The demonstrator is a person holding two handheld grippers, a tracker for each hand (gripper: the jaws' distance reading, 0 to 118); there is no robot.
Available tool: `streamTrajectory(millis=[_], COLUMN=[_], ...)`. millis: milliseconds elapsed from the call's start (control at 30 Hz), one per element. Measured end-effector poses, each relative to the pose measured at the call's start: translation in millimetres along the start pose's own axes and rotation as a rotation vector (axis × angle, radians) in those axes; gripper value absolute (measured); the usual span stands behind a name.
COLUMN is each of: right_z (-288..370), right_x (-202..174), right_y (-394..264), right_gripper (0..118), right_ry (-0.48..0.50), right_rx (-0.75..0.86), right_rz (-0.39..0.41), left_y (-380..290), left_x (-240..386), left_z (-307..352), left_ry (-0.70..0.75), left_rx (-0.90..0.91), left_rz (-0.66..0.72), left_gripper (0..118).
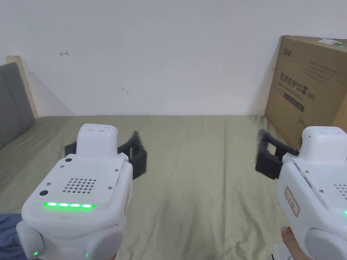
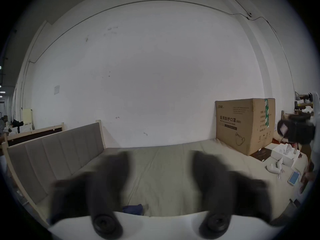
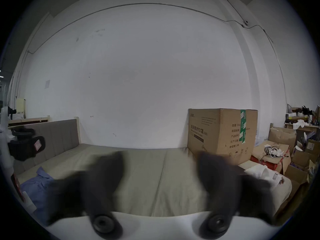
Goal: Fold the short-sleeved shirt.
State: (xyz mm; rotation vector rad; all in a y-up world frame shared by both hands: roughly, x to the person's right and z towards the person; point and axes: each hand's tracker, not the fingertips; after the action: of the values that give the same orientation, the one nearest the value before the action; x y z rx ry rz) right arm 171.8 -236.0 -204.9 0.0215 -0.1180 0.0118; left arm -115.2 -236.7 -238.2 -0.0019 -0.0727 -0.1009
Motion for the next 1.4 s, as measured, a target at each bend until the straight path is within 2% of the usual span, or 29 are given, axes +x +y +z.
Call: streamTrajectory(millis=[33, 67, 100, 133, 167, 233, 333, 467, 567, 700, 767, 833, 967, 1067, 1167, 1233, 1267, 1300, 1367, 1400], right_z=[-2, -4, -3, -4, -3, -2, -3, -10, -20, -23, -22, -26, -32, -35, -39, -42, -43, -45, -50, -53], right_x=[-2, -4, -2, 1, 3, 3, 6, -12, -47, -107, -131, -146, -157, -151, -141, -130, -126, -123, -114, -110], right_y=[0, 0, -2, -2, -2, -3, -4, -11, -14, -14, -16, -20, -26, -31, -41, -52, -57, -62, -72, -77], right_gripper=[0, 0, 0, 0, 0, 0, 0, 0, 0, 0, 0, 0, 0, 0, 0, 0, 0, 0, 0, 0], right_ry=[-0.012, -0.029, -0.017, 0.039, 0.037, 0.005, 0.010, 0.035, 0.160, 0.335, 0.384, 0.446, 0.492, 0.519, 0.520, 0.487, 0.466, 0.444, 0.418, 0.408], right_rx=[-0.007, -0.043, -0.017, -0.023, -0.029, -0.029, -0.036, -0.059, -0.110, -0.133, -0.161, -0.183, -0.233, -0.275, -0.338, -0.367, -0.378, -0.394, -0.432, -0.456], right_rz=[0.023, 0.067, 0.037, 0.010, -0.002, 0.001, -0.026, -0.013, -0.046, -0.023, -0.012, -0.033, -0.019, -0.010, 0.022, 0.059, 0.079, 0.093, 0.092, 0.080], left_y=[-1, -4, -5, -5, -5, -6, -7, -7, -9, -22, -29, -35, -42, -59, -103, -137, -151, -164, -186, -200], left_x=[2, 3, 3, 1, -1, -1, -5, -32, -76, -148, -171, -186, -204, -245, -291, -312, -315, -319, -324, -320], left_z=[-3, -7, -7, -7, -7, -7, -5, 4, 29, 67, 83, 93, 92, 56, 14, -9, -19, -27, -43, -51], left_ry=[0.018, 0.043, 0.048, 0.016, -0.006, -0.003, 0.010, 0.026, 0.139, 0.365, 0.473, 0.502, 0.450, 0.349, 0.189, 0.173, 0.175, 0.190, 0.224, 0.211], left_rx=[-0.026, -0.069, -0.057, -0.066, -0.075, -0.076, -0.070, -0.101, -0.101, -0.131, -0.141, -0.152, -0.206, -0.494, -0.795, -0.929, -0.976, -0.989, -1.010, -1.054], left_rz=[-0.024, -0.047, -0.036, -0.014, 0.000, 0.005, 0.005, 0.047, 0.032, 0.077, 0.104, 0.106, 0.122, 0.177, 0.395, 0.482, 0.487, 0.507, 0.536, 0.564], left_gripper=[4, 0, 0, 0, 0, 0, 0, 0, 0, 0, 0, 0, 0, 0, 0, 0, 3, 31, 114, 114])
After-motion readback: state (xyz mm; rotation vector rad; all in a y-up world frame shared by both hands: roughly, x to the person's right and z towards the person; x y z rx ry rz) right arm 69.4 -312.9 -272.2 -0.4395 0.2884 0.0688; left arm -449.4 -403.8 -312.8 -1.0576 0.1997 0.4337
